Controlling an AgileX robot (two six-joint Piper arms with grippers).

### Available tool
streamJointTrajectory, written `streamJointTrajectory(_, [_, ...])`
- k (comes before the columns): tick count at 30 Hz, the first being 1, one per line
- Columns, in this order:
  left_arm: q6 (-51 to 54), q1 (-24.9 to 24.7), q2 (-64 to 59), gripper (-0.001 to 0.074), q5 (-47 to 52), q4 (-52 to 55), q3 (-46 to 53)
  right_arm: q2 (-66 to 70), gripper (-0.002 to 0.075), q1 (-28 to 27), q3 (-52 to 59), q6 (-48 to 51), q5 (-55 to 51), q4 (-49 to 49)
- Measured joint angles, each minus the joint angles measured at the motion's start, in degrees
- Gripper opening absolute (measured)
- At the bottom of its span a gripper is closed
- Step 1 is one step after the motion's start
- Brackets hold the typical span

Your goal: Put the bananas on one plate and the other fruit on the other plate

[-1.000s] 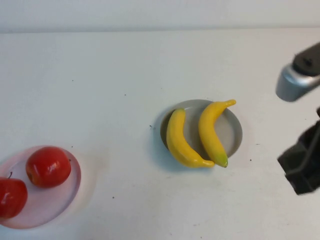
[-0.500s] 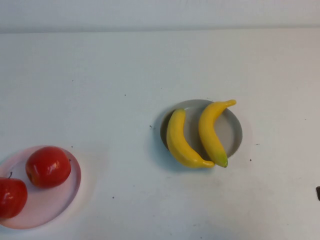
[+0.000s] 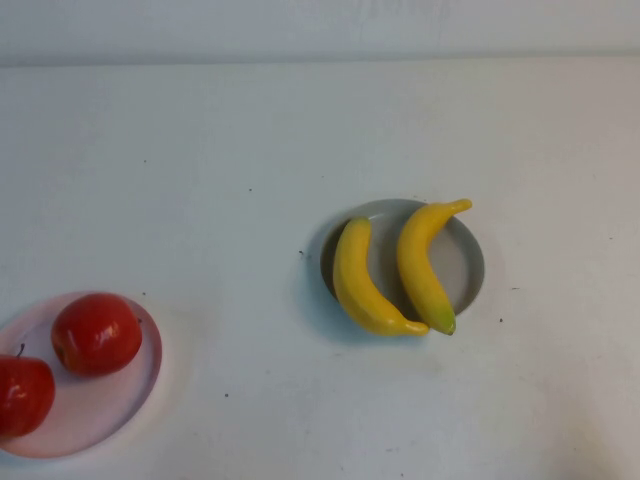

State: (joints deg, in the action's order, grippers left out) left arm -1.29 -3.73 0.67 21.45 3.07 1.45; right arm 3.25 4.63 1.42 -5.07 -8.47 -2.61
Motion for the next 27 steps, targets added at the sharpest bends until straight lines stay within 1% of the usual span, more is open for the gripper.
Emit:
streamJointTrajectory(3, [0.0, 0.0, 0.0, 0.0004, 0.0, 0.0, 0.0, -3.3, -0.0015, -0.7, 0.0, 0.4, -3.0, -0.2])
streamJointTrajectory(10, [0.0, 0.0, 0.0, 0.0004, 0.1, 0.0, 0.0, -3.6, -0.0015, -0.7, 0.0, 0.6, -10.8, -0.3])
streamJointTrajectory(27, [0.0, 0.0, 0.0, 0.0004, 0.1, 0.1, 0.0, -3.6, -0.0015, -0.7, 0.0, 0.6, -11.6, -0.8])
